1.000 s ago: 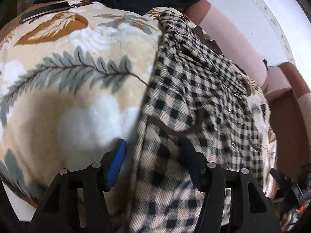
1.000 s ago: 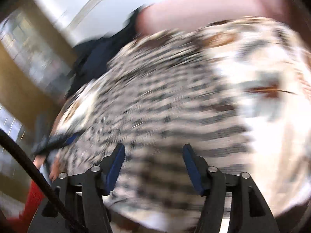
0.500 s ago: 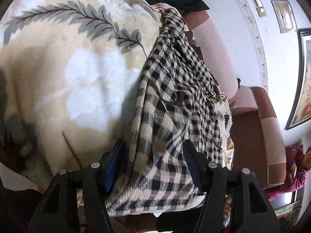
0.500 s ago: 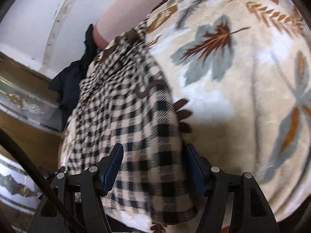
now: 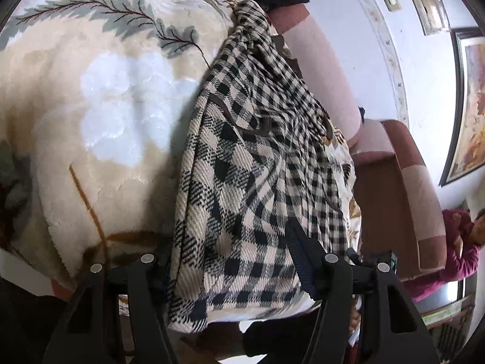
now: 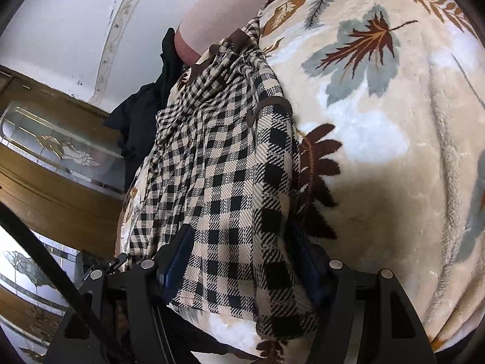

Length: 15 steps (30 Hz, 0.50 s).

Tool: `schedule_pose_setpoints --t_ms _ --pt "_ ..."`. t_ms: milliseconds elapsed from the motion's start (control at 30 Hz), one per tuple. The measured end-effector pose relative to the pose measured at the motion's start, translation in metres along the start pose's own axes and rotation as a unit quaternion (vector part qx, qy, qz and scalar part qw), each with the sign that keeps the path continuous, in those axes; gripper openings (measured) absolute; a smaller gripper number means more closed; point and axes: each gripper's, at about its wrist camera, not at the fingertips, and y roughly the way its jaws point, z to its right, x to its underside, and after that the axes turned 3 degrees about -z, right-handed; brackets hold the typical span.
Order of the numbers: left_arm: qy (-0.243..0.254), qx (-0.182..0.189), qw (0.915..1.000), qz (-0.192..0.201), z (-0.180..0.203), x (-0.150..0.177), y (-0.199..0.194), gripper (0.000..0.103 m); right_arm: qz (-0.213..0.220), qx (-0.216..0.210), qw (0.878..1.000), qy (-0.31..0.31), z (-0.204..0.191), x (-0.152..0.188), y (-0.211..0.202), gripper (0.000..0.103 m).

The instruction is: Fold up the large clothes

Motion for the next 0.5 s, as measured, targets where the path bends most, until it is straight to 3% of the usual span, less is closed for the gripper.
schedule_pose_setpoints --t_ms 100,200,233,267,300,333,367,433,500 --pt "0.005 -0.022 0.9997 0.007 0.008 0.000 0.004 0.061 0.003 0.024 1.000 -0.013 -0.005 0.002 0.003 0.070" --pt "0.023 -0.057 0.9980 0.017 0.020 0.005 0.007 0.060 0.017 0.078 0.995 -0.056 -0.022 0.011 0.009 0.070" --pt "0.030 -0.069 0.9970 0.016 0.024 0.007 0.008 0.058 0.023 0.100 0.992 -0.073 -0.029 0.015 0.011 0.069" --pt "0.038 -0.086 0.9955 0.012 0.028 0.009 0.010 0.038 0.027 0.119 0.989 -0.084 -0.033 0.018 0.013 0.067" --pt "0.045 -0.105 0.9934 0.003 0.031 0.010 0.013 0.009 0.027 0.134 0.987 -0.089 -0.035 0.019 0.014 0.056" --pt "0.045 -0.116 0.9922 -0.009 0.031 0.010 0.015 0.007 0.026 0.148 0.985 -0.091 -0.035 0.018 0.015 0.033" --pt "0.036 -0.112 0.9930 -0.008 0.030 0.011 0.013 0.007 0.024 0.148 0.985 -0.084 -0.032 0.016 0.014 0.020" --pt "0.025 -0.110 0.9936 -0.003 0.030 0.011 0.007 0.006 0.020 0.114 0.992 -0.052 -0.020 0.011 0.006 0.009" --pt "0.024 -0.104 0.9942 0.005 0.033 0.014 -0.002 0.006 0.024 0.090 0.995 -0.032 -0.012 0.009 -0.006 0.009"
